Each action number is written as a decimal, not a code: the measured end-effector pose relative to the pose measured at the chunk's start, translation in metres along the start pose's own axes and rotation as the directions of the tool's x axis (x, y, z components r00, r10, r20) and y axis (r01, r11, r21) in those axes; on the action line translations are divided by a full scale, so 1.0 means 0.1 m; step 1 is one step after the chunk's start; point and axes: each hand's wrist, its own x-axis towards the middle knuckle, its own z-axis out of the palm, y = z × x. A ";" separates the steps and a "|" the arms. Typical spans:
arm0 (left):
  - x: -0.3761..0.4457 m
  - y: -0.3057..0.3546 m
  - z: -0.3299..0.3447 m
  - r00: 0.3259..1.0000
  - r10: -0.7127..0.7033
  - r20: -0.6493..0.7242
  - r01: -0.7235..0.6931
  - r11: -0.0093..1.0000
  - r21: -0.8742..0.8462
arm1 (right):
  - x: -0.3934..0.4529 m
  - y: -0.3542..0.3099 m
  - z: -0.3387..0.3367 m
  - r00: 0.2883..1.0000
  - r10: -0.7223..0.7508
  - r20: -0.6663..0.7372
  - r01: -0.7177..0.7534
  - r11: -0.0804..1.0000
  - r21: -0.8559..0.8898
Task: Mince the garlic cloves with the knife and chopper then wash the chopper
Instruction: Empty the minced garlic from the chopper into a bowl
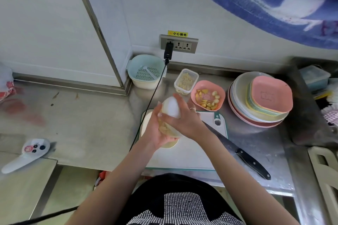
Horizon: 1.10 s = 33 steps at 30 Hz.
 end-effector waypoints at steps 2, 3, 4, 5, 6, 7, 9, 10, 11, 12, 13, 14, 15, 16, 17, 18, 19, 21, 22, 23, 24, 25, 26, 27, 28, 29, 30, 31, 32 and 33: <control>-0.02 -0.03 -0.04 0.997 -0.020 -0.068 0.017 0.999 -0.041 | -0.04 0.00 0.04 0.997 -0.029 -0.068 0.026 0.999 -0.038; 0.00 -0.05 -0.08 0.997 -0.040 -0.066 0.035 0.997 -0.064 | -0.06 0.02 0.05 0.995 -0.059 -0.078 0.051 0.993 -0.110; 0.01 -0.06 -0.10 0.997 -0.060 -0.054 0.055 0.995 -0.085 | -0.08 0.04 0.06 0.992 -0.102 -0.072 0.087 0.978 -0.190; 0.01 -0.08 -0.11 0.996 -0.080 -0.044 0.075 0.992 -0.097 | -0.08 0.05 0.05 0.988 -0.143 -0.051 0.126 0.960 -0.249; 0.00 -0.09 -0.12 0.994 -0.093 -0.064 0.086 0.991 -0.101 | -0.08 0.06 0.03 0.983 -0.179 -0.034 0.164 0.949 -0.268; 0.00 -0.08 -0.12 0.992 -0.104 -0.071 0.097 0.990 -0.102 | -0.09 0.05 -0.01 0.976 -0.215 -0.018 0.202 0.940 -0.274; 0.00 -0.05 -0.13 0.989 -0.126 -0.072 0.117 0.986 -0.121 | -0.08 0.05 -0.09 0.945 -0.326 0.021 0.313 0.885 -0.345; -0.03 -0.02 -0.11 0.989 -0.129 -0.069 0.119 0.985 -0.127 | -0.06 0.06 -0.13 0.924 -0.380 0.037 0.365 0.853 -0.373; -0.04 0.00 -0.09 0.991 -0.118 -0.062 0.109 0.986 -0.125 | -0.05 0.05 -0.17 0.905 -0.424 0.039 0.410 0.844 -0.346; -0.04 0.02 -0.08 0.994 -0.097 -0.058 0.090 0.989 -0.117 | -0.04 0.05 -0.21 0.893 -0.450 0.020 0.442 0.867 -0.232; -0.05 0.04 -0.06 0.995 -0.083 -0.048 0.077 0.991 -0.109 | -0.03 0.06 -0.25 0.889 -0.458 -0.017 0.457 0.889 -0.036; -0.07 0.04 -0.05 0.996 -0.081 -0.028 0.078 0.991 -0.106 | -0.02 0.08 -0.31 0.892 -0.446 -0.071 0.451 0.868 0.207; -0.09 0.05 -0.03 0.996 -0.087 -0.004 0.086 0.989 -0.122 | -0.01 0.11 -0.37 0.903 -0.413 -0.119 0.422 0.798 0.430; -0.10 0.05 -0.02 0.995 -0.094 0.019 0.096 0.983 -0.155 | 0.00 0.15 -0.43 0.917 -0.374 -0.141 0.381 0.708 0.595; -0.10 0.05 -0.03 0.995 -0.096 0.025 0.099 0.979 -0.177 | 0.00 0.18 -0.48 0.931 -0.341 -0.127 0.328 0.632 0.702; -0.09 0.04 -0.04 0.995 -0.095 0.021 0.097 0.979 -0.178 | 0.00 0.20 -0.52 0.941 -0.322 -0.108 0.286 0.581 0.762; -0.09 0.04 -0.04 0.996 -0.093 0.015 0.095 0.982 -0.166 | -0.01 0.21 -0.54 0.947 -0.309 -0.091 0.257 0.555 0.791; -0.09 0.02 -0.03 0.996 -0.088 0.002 0.087 0.985 -0.150 | 0.01 0.25 -0.55 0.959 -0.273 -0.075 0.206 0.490 0.847; -0.09 0.02 -0.02 0.997 -0.082 -0.011 0.080 0.986 -0.149 | 0.03 0.28 -0.56 0.964 -0.254 -0.078 0.187 0.439 0.879; -0.09 0.03 -0.01 0.997 -0.081 -0.015 0.078 0.985 -0.157 | 0.04 0.30 -0.56 0.967 -0.238 -0.088 0.176 0.384 0.906; -0.09 0.03 -0.02 0.997 -0.081 -0.016 0.077 0.984 -0.160 | 0.04 0.32 -0.56 0.972 -0.210 -0.106 0.173 0.329 0.928; -0.08 0.02 -0.04 0.997 -0.077 -0.019 0.073 0.985 -0.154 | 0.04 0.33 -0.56 0.978 -0.173 -0.118 0.163 0.279 0.946; -0.08 0.02 -0.05 0.997 -0.072 -0.026 0.068 0.987 -0.143 | 0.04 0.37 -0.56 0.986 -0.127 -0.112 0.139 0.230 0.963; -0.08 0.01 -0.06 0.997 -0.071 -0.032 0.066 0.988 -0.138 | 0.04 0.42 -0.57 0.991 -0.087 -0.098 0.113 0.175 0.978; -0.08 0.01 -0.07 0.997 -0.074 -0.034 0.069 0.988 -0.139 | 0.04 0.47 -0.58 0.994 -0.058 -0.090 0.097 0.120 0.988; -0.07 0.00 -0.08 0.997 -0.075 -0.037 0.069 0.987 -0.143 | 0.03 0.51 -0.59 0.995 -0.042 -0.085 0.088 0.077 0.993; -0.07 0.00 -0.10 0.997 -0.072 -0.039 0.066 0.988 -0.141 | 0.03 0.55 -0.59 0.996 -0.020 -0.086 0.087 0.046 0.995; -0.06 0.00 -0.12 0.997 -0.067 -0.038 0.061 0.988 -0.141 | 0.01 0.56 -0.58 0.997 0.006 -0.082 0.082 0.030 0.996; -0.05 0.00 -0.14 0.997 -0.060 -0.039 0.054 0.989 -0.140 | 0.01 0.59 -0.57 0.996 0.036 -0.079 0.078 0.025 0.997; -0.04 0.00 -0.16 0.998 -0.051 -0.035 0.046 0.990 -0.135 | 0.01 0.62 -0.57 0.996 0.068 -0.066 0.064 0.023 0.998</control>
